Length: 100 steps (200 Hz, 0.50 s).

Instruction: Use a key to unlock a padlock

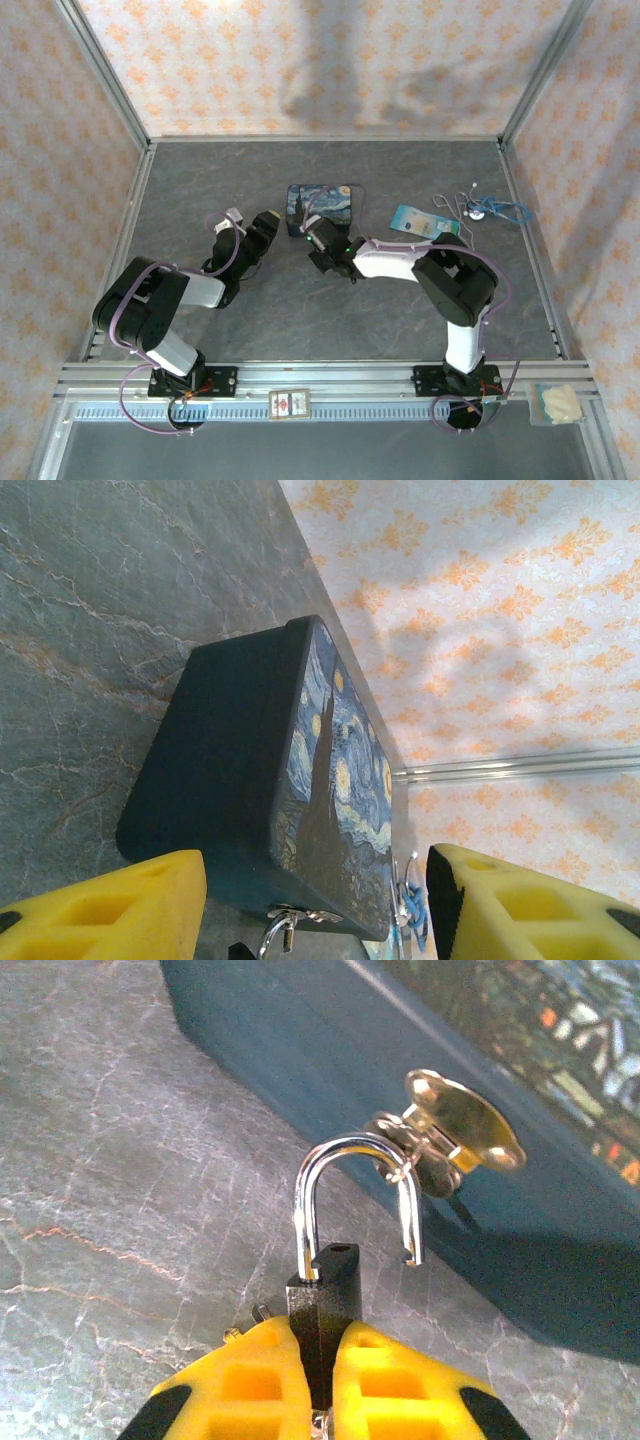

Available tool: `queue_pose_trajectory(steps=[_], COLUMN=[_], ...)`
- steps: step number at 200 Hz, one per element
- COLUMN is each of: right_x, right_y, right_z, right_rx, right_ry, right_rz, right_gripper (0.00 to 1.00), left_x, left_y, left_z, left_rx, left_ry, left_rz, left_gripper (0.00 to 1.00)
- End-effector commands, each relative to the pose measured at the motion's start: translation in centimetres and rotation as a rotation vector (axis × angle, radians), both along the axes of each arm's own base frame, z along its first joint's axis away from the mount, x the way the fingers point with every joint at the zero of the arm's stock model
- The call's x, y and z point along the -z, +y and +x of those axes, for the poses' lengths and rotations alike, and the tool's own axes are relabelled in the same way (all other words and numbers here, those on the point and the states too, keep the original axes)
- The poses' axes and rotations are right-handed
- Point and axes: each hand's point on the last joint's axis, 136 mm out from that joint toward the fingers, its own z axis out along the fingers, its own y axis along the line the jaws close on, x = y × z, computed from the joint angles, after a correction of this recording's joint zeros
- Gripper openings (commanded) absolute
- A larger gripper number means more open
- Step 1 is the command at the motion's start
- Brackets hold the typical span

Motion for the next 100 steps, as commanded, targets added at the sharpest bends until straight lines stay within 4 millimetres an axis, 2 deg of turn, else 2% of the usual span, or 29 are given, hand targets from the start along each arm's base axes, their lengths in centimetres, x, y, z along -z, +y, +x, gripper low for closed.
queue_pose_trajectory(steps=[1, 42, 100], right_x=[0.5, -0.8, 0.2], right_y=[0.0, -0.2, 0.5], right_z=[-2.1, -1.9, -2.0], right_rx=[-0.144, -0.239, -0.376], right_ry=[0.076, 0.117, 0.218], right_rz=[0.006, 0.113, 0.1], right_gripper=[0.0, 0.0, 0.0], left_x=[-0.6, -0.6, -0.4], left_y=[0.2, 0.2, 0.2], left_z=[-0.2, -0.4, -0.8], left_rx=[-0.002, 0.004, 0.013], left_ry=[-0.03, -0.038, -0.04], left_rz=[-0.013, -0.018, -0.027], left_gripper=[0.58, 0.58, 0.57])
